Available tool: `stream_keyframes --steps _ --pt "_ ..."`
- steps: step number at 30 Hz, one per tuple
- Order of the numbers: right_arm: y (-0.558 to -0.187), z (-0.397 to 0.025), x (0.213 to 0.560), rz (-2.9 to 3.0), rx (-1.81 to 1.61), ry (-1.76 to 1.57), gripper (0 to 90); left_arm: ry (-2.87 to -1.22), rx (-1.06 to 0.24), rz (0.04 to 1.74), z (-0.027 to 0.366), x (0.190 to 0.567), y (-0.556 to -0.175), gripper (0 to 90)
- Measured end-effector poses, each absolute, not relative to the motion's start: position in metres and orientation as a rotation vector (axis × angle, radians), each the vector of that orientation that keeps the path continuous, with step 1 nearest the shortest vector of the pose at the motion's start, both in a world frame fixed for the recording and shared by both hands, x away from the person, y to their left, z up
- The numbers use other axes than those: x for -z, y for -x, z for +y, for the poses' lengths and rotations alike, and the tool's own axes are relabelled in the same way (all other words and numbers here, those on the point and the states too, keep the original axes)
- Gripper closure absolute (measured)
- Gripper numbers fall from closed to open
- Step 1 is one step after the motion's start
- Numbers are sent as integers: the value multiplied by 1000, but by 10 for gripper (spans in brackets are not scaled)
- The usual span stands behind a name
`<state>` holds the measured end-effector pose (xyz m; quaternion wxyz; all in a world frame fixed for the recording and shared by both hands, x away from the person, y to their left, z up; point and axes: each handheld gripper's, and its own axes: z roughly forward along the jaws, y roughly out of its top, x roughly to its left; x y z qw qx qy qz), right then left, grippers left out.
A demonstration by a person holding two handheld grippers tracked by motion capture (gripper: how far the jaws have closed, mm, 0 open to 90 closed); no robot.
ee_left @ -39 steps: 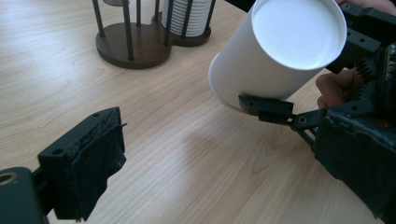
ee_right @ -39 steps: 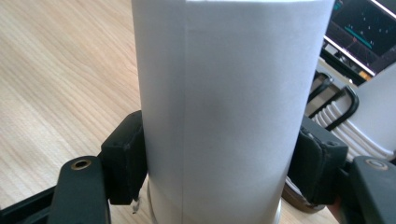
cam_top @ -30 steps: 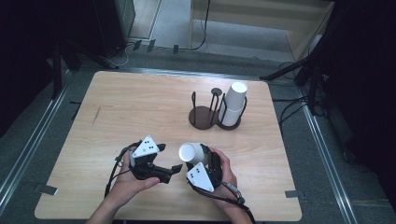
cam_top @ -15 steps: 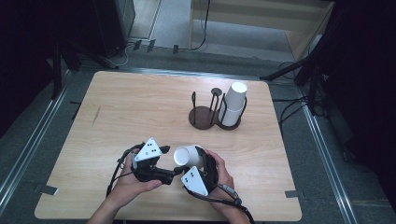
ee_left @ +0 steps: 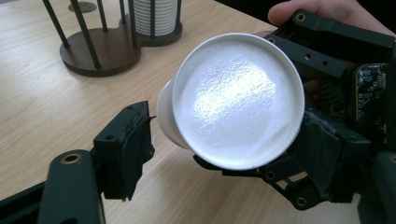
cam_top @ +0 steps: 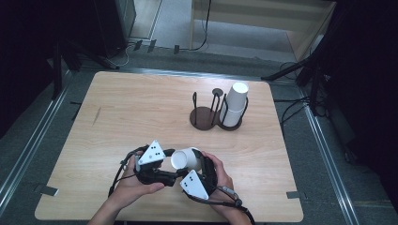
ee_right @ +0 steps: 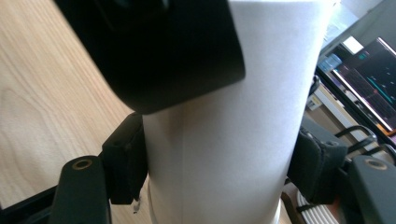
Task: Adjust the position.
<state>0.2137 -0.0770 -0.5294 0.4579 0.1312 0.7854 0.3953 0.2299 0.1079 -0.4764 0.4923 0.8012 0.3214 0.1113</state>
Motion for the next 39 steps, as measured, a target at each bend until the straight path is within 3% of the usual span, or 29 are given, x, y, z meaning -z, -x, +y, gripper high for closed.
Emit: stream_keyframes --steps 14,25,30,39 --pt "-211 -76 530 1945 -984 -275 287 -1939 -265 766 109 475 -229 325" --pt "-211 -75 530 1963 -961 -277 216 -1921 -225 780 113 478 -233 365" --pt "-210 -76 525 1973 -946 -302 123 -1883 -229 804 119 477 -234 369" --pt "-213 -82 516 1963 -1022 -387 62 -1776 -334 872 130 477 -236 369"
